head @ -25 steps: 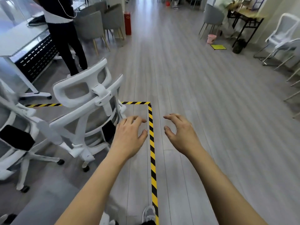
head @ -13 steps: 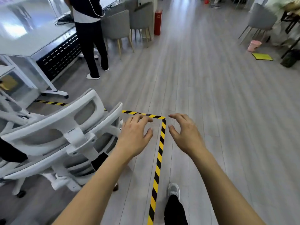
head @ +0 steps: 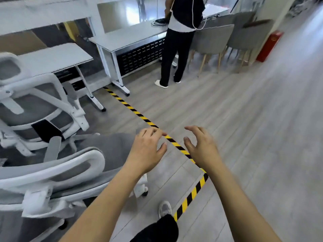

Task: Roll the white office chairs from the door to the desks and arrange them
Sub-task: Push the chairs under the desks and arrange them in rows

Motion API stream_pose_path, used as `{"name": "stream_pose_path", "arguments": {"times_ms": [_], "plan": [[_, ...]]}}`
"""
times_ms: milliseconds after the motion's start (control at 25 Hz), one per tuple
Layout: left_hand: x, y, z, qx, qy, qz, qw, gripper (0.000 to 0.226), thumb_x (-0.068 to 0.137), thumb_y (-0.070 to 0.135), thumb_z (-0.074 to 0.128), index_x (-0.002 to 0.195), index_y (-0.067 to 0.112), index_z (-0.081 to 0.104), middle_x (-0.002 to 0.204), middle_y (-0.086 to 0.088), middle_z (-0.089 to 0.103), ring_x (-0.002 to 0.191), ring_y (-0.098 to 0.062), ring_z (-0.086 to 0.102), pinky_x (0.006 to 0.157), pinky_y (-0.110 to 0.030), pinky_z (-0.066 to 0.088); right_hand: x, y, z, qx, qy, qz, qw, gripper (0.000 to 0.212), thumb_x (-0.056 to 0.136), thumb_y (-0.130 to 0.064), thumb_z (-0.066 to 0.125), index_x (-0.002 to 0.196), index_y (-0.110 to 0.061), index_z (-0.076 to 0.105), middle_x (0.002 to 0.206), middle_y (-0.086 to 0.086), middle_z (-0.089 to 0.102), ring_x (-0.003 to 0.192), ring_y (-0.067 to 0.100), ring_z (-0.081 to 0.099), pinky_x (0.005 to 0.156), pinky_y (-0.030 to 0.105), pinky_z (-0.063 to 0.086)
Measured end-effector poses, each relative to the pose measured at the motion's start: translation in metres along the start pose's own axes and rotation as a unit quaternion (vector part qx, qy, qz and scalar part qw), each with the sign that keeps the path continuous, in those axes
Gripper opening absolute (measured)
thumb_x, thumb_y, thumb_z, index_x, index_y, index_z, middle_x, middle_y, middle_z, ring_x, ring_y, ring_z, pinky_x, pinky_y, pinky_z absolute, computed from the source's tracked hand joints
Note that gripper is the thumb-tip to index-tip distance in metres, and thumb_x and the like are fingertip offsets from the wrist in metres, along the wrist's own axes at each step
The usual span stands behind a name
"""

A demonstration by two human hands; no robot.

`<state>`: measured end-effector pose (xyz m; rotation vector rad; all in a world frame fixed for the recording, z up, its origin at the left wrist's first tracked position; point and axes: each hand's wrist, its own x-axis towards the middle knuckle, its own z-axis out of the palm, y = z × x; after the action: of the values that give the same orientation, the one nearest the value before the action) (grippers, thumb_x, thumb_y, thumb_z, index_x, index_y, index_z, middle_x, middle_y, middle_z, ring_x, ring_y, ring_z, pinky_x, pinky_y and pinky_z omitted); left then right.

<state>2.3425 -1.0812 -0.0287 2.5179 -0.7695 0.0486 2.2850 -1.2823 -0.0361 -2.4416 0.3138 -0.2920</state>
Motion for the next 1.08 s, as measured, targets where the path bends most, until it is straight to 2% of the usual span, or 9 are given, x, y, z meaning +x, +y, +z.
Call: {"name": "stream_pose_path", "arguments": {"times_ms": [160,280,480,680,840,1080], "plan": [[0.080,-0.033,0.010,0.000,0.046,-0.081,0.996,0.036,0.092,0.045,0.044,0.120,0.029,0.058,0.122,0.006,0.057,0.116,-0.020,0.049,0.098,-0.035,0.041,0.114,0.002,0.019,-0.017,-0.071,-0.057,0.996,0.036,0.098,-0.033,0.056,0.134,-0.032,0.055,0.132,-0.009,0.053,0.118,0.015,0.052,0.100,0.038,0.044],[0.130,-0.056,0.009,0.002,0.070,-0.130,0.989,0.029,0.095,0.037,0.051,0.122,0.028,0.058,0.122,0.006,0.055,0.116,-0.019,0.045,0.100,-0.034,0.039,0.189,-0.003,0.035,-0.003,-0.108,-0.100,0.989,0.035,0.098,-0.031,0.057,0.133,-0.032,0.056,0.128,-0.010,0.053,0.115,0.014,0.051,0.097,0.037,0.044],[0.186,-0.100,0.002,0.025,0.097,-0.217,0.971,0.033,0.092,0.040,0.048,0.120,0.028,0.059,0.121,0.006,0.055,0.114,-0.021,0.047,0.098,-0.036,0.040,0.303,-0.012,0.085,0.014,-0.180,-0.184,0.966,0.036,0.096,-0.030,0.058,0.132,-0.030,0.057,0.127,-0.009,0.055,0.116,0.017,0.054,0.099,0.041,0.045],[0.253,-0.156,-0.001,0.048,0.144,-0.337,0.929,0.028,0.096,0.036,0.053,0.123,0.030,0.056,0.127,0.010,0.053,0.121,-0.017,0.043,0.103,-0.034,0.037,0.429,-0.038,0.146,0.039,-0.263,-0.263,0.927,0.036,0.096,-0.031,0.056,0.132,-0.033,0.055,0.129,-0.013,0.053,0.119,0.015,0.053,0.102,0.044,0.045],[0.300,-0.191,-0.012,0.065,0.183,-0.426,0.884,0.029,0.094,0.035,0.055,0.123,0.029,0.056,0.125,0.009,0.054,0.118,-0.020,0.046,0.100,-0.035,0.039,0.522,-0.068,0.188,0.041,-0.330,-0.329,0.884,0.037,0.097,-0.032,0.056,0.134,-0.032,0.055,0.130,-0.012,0.053,0.124,0.014,0.050,0.106,0.040,0.042],[0.312,-0.247,-0.041,0.085,0.228,-0.530,0.813,0.031,0.091,0.035,0.053,0.121,0.031,0.057,0.123,0.011,0.054,0.114,-0.020,0.048,0.095,-0.035,0.040,0.587,-0.155,0.261,0.044,-0.404,-0.422,0.810,0.036,0.099,-0.035,0.053,0.135,-0.035,0.053,0.133,-0.016,0.050,0.125,0.008,0.047,0.106,0.036,0.040]]}}
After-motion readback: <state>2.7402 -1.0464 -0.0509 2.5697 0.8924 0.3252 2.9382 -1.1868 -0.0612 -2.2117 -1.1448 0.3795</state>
